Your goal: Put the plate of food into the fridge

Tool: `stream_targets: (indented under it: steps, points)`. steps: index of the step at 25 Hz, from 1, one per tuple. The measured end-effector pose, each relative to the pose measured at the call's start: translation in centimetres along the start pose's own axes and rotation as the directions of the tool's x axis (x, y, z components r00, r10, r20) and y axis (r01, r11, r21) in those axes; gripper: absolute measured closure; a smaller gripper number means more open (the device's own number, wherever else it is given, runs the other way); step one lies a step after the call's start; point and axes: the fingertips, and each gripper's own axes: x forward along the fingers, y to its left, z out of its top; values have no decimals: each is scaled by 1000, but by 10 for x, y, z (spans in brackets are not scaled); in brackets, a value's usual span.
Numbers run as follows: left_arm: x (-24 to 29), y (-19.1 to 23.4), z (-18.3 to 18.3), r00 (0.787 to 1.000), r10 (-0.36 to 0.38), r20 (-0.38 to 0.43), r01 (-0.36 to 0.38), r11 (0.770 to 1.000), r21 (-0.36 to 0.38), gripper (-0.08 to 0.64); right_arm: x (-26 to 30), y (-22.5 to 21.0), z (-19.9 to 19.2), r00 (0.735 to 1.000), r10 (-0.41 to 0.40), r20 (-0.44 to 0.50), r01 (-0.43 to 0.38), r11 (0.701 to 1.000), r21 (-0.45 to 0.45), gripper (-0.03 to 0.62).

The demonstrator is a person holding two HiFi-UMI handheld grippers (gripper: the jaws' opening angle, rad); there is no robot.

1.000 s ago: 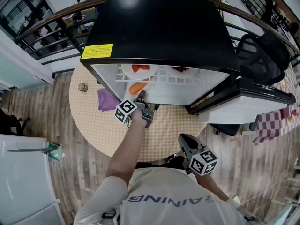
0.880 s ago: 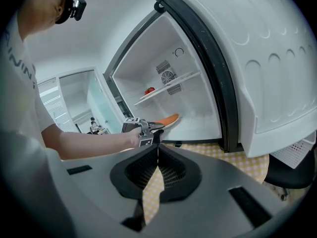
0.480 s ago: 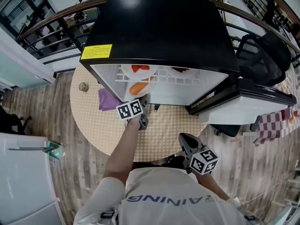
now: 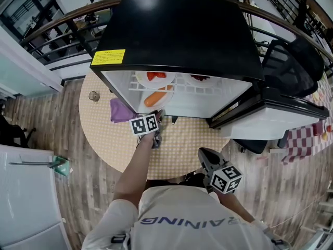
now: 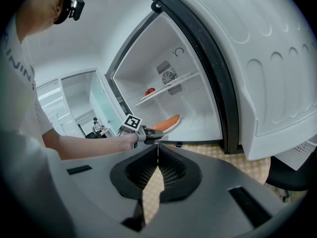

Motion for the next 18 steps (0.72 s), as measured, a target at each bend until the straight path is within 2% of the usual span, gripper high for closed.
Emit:
stream_targets:
  steps: [2, 5, 8, 15, 18]
  points:
    - [-8, -3, 1, 1000, 8, 9, -9, 1000, 22, 459, 0, 0, 2, 1000, 5, 2, -5, 1000, -6, 569]
    - [-27, -14, 3, 999, 16, 33, -19, 993, 116, 514, 0, 1, 4, 1000, 17, 7, -17, 1000, -16, 569]
    - [-46, -27, 1, 998, 1, 57, -11, 984, 176, 526, 2, 2, 8, 999, 31, 14, -30, 999, -24, 569]
    - [-91, -54, -16, 995, -30, 99, 6, 972, 234, 541, 5, 9, 16, 997, 71, 28, -69, 997, -45, 569]
    - [-117, -69, -19, 990, -44, 135, 4, 960, 279, 543, 6, 11, 20, 996, 82, 33, -80, 995, -54, 569]
